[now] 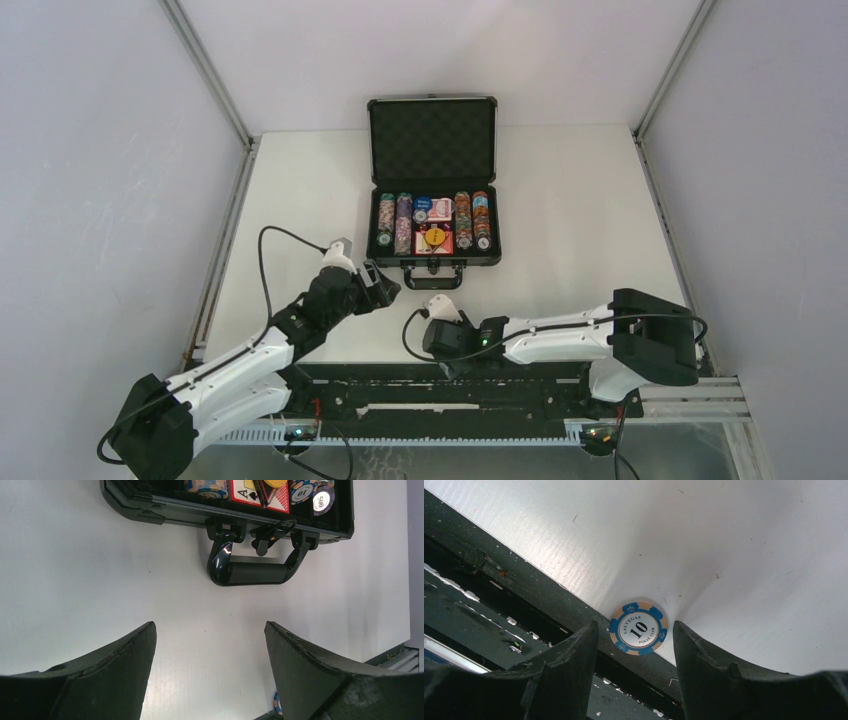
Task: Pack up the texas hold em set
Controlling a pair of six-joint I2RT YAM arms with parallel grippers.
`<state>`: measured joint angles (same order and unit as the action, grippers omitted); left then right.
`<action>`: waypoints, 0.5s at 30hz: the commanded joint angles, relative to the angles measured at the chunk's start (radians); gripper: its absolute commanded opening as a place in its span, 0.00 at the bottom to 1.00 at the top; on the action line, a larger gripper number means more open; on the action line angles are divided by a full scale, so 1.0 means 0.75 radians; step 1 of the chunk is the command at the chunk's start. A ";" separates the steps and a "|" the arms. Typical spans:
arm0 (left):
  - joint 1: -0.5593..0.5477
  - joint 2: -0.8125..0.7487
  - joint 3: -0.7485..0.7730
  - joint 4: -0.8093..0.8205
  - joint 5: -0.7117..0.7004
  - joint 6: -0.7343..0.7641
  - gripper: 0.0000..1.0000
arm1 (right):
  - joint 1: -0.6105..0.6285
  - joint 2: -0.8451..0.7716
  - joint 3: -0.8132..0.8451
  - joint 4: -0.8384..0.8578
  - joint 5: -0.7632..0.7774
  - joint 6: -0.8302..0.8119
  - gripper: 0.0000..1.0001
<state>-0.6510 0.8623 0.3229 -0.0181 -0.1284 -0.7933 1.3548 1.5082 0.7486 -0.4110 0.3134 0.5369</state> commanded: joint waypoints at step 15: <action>0.012 -0.004 0.015 0.037 -0.001 0.021 0.84 | 0.036 0.049 0.006 -0.053 -0.038 0.056 0.53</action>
<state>-0.6479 0.8635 0.3229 -0.0181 -0.1284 -0.7933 1.3693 1.5158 0.7555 -0.4145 0.3195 0.5415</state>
